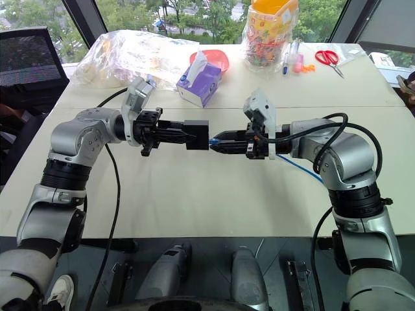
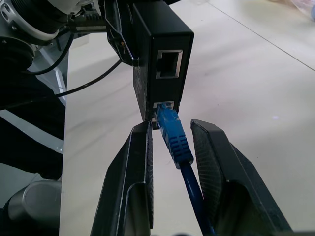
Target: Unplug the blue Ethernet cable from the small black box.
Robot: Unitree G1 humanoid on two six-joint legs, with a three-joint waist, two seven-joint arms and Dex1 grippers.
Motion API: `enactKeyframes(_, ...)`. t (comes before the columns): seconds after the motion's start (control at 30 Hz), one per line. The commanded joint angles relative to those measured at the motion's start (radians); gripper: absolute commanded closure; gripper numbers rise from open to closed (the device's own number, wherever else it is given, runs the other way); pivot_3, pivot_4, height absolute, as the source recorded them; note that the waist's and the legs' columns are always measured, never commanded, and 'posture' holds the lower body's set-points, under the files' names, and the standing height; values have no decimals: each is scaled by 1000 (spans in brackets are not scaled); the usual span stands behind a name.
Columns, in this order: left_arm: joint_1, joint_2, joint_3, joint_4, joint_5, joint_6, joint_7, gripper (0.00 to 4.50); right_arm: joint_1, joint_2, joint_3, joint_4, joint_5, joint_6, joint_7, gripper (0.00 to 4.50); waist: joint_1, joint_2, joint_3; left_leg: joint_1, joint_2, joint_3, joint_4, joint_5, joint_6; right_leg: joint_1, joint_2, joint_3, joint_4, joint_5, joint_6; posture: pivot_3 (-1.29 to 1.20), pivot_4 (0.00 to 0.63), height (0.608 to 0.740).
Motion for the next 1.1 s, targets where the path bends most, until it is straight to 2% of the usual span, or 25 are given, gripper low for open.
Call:
enactKeyframes(0.03,-22,7,26,-40,-19,-8,-2,4026,-15,-14,-4,-19,-7,-35,11,3228,0,0,0,0,0,0,0,0,0,0,0,0,0,0,0,0,150,728)
enactKeyframes(0.07,-21,7,26,-42,-19,-8,-2,4026,-15,-15,-1,-18,-15,-41,10,2727,0,0,0,0,0,0,0,0,0,0,0,0,0,0,0,0,150,728)
enactKeyframes(0.1,-20,7,26,-44,-19,-8,-1,4026,-16,-15,2,-15,-21,-45,9,2441,0,0,0,0,0,0,0,0,0,0,0,0,0,0,0,0,150,728)
enactKeyframes(0.2,-15,7,23,-51,-20,-7,-3,4026,-18,-12,4,-12,-24,-45,10,957,0,0,0,0,0,0,0,0,0,0,0,0,0,0,0,0,150,728)
enactKeyframes(0.97,2,10,10,-59,-10,-21,-13,4026,-42,-11,-25,4,8,-6,15,957,0,0,0,0,0,0,0,0,0,0,0,0,0,0,0,0,150,728)
enactKeyframes(1.07,7,8,9,-66,-11,-21,-10,4026,-46,-12,-35,3,17,3,13,1754,0,0,0,0,0,0,0,0,0,0,0,0,0,0,0,0,150,728)
enactKeyframes(1.1,8,8,9,-67,-11,-22,-9,4026,-48,-15,-33,3,14,7,10,2212,0,0,0,0,0,0,0,0,0,0,0,0,0,0,0,0,150,728)
